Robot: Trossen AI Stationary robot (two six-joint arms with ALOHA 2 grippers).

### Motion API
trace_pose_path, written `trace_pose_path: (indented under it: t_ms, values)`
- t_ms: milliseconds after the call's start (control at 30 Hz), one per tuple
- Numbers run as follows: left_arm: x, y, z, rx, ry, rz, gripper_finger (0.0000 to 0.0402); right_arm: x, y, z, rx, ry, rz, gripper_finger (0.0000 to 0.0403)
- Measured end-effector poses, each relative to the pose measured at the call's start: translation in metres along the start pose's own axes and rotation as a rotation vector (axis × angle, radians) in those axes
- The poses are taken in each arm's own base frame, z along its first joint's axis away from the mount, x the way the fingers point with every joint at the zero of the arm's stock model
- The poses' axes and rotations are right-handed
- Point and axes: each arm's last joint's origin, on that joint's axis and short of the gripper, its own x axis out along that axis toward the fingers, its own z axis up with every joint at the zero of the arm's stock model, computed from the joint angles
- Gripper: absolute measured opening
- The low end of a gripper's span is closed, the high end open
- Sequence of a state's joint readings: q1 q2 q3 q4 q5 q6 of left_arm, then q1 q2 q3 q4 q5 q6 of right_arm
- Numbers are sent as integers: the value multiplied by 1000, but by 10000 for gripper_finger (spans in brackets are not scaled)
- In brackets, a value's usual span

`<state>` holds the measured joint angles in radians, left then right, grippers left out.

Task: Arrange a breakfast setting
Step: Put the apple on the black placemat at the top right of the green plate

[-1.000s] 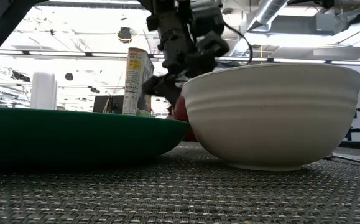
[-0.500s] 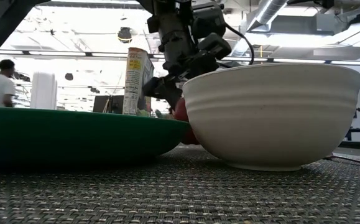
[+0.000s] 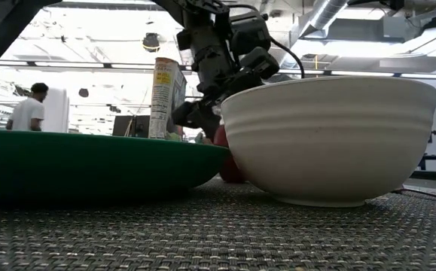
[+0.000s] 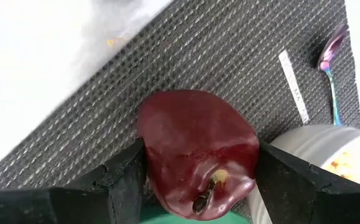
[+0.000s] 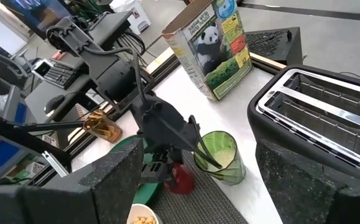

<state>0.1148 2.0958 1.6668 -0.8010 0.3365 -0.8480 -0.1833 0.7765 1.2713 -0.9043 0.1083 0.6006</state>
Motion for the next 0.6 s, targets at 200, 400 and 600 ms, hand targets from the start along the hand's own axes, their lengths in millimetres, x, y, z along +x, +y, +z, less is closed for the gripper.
trace_pose_path:
  t_ms: [200,400,600]
  values:
    - [1,1,1,-2,-8,2,240,0,0,0,0,0,0,336]
    - [1,1,0,12,-6,1,242,0,0,0,0,1,1,336]
    - [1,1,1,42,-3,-1,275,0,0,0,1,1,1,336]
